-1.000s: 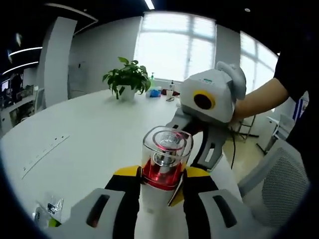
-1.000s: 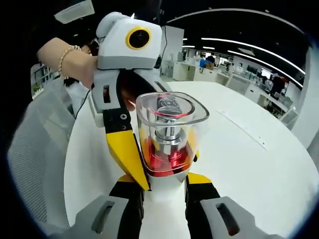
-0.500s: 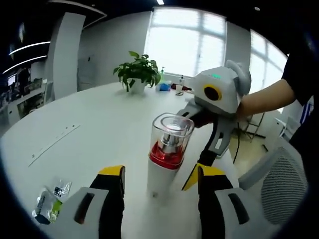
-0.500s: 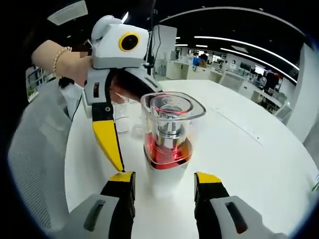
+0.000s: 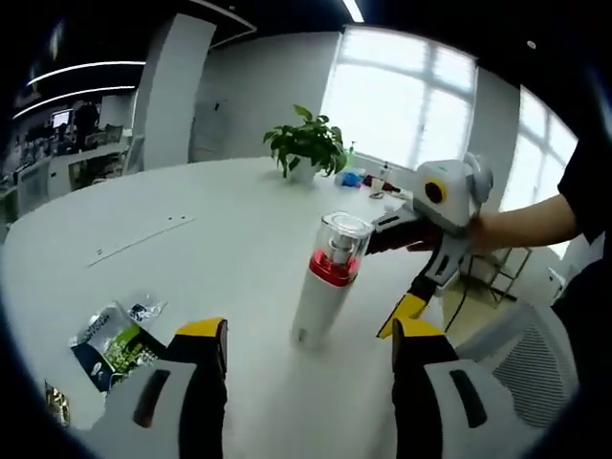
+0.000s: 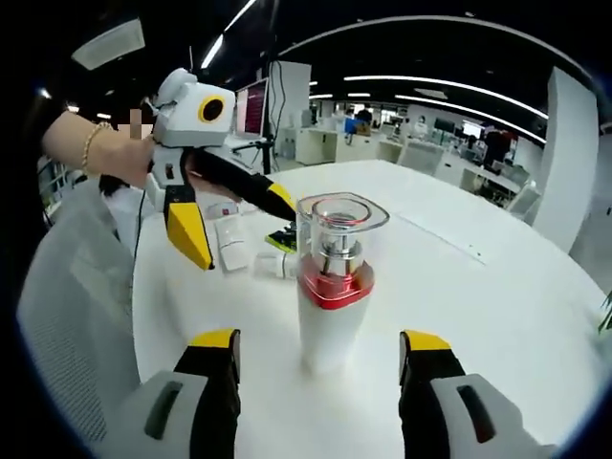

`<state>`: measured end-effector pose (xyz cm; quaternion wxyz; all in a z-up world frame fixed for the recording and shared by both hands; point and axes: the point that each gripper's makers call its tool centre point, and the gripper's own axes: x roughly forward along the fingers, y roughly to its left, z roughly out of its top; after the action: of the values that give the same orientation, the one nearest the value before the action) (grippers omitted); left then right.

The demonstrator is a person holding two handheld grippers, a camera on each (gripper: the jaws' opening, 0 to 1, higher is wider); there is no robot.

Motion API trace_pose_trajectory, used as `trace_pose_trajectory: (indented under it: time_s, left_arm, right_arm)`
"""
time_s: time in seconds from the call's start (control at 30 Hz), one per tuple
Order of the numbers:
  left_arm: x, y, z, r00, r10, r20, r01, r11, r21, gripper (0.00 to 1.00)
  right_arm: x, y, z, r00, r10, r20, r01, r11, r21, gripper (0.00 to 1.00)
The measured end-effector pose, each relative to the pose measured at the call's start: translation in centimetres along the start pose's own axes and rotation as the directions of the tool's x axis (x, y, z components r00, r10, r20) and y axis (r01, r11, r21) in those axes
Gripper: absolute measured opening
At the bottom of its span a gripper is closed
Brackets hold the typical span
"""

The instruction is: Arrange the skincare products in the storage area until every visible bottle or jar stands upright without overlapping.

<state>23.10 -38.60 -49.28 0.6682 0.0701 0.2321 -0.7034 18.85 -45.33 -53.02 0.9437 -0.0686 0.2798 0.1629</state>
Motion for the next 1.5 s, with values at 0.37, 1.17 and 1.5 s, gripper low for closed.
trace_pose_trajectory:
  time_s: [0.37,1.17,1.5]
  left_arm:
    - [-5.0,-0.1,-1.6,0.996,0.089,0.025,-0.087,0.993,-0.080,0.69]
    - [-14.4,-2.7,-5.7,0.966,0.256,0.035,-0.248,0.955,-0.163,0.83]
    - [-19.0,-2.8,-6.8,0.932,0.360,0.036,-0.345,0.915,-0.208,0.90]
  right_arm:
    - [-2.0,2.0,-0.4,0.999,-0.035,0.025,0.034,0.998,0.047,0.74]
    - [-6.3,7.2,-0.6,0.994,-0.074,0.083,0.062,0.987,0.146,0.88]
    - [-7.3,9.0,-1.0,0.993,-0.062,0.100,0.043,0.982,0.181,0.97]
